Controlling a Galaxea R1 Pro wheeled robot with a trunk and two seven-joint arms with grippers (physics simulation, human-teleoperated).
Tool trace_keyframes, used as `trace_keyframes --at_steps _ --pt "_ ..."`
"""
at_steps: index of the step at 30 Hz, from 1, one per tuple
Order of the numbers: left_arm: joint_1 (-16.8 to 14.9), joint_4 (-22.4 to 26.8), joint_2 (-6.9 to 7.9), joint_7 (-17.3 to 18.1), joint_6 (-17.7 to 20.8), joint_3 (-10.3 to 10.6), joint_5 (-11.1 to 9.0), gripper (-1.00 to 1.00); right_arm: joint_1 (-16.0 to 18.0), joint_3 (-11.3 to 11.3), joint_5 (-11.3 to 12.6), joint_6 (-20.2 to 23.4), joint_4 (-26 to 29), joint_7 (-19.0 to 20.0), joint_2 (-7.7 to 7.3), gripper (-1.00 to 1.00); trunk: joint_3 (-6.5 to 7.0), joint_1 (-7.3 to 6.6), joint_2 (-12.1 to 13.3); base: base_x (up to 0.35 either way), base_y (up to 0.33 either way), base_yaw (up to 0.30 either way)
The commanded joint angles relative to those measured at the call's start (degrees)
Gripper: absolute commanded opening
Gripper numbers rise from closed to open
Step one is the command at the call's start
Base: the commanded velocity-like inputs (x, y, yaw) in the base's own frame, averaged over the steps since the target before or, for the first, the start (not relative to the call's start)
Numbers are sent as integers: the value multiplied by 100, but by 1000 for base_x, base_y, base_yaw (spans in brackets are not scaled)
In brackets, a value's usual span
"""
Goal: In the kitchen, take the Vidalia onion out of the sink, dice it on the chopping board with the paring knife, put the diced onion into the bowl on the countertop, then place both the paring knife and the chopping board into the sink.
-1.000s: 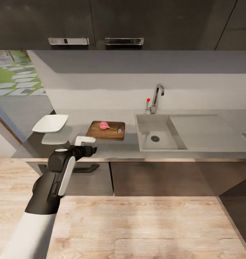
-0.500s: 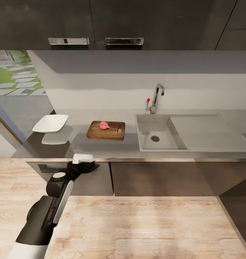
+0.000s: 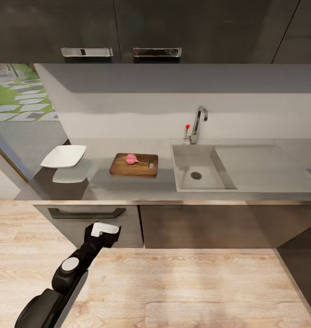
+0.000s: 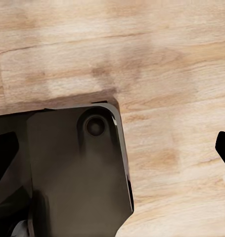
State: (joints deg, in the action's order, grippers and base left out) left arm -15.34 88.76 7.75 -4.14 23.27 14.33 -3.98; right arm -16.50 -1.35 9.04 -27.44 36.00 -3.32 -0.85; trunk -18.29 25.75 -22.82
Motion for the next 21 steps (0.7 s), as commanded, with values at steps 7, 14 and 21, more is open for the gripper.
trace_keyframes --at_steps 7,14,21 --pt "102 2 406 -57 -105 126 -964 100 -3 -15 36 -11 12 -11 -2 100 -9 4 -10 0 0 0" --pt "117 -17 830 -344 -140 131 -1602 100 -3 -15 36 -11 12 -11 -2 100 -9 4 -10 0 0 0" --pt "119 -51 866 -1022 -151 139 -1661 100 -3 -15 36 -12 12 -11 -2 100 -9 4 -10 0 0 0"
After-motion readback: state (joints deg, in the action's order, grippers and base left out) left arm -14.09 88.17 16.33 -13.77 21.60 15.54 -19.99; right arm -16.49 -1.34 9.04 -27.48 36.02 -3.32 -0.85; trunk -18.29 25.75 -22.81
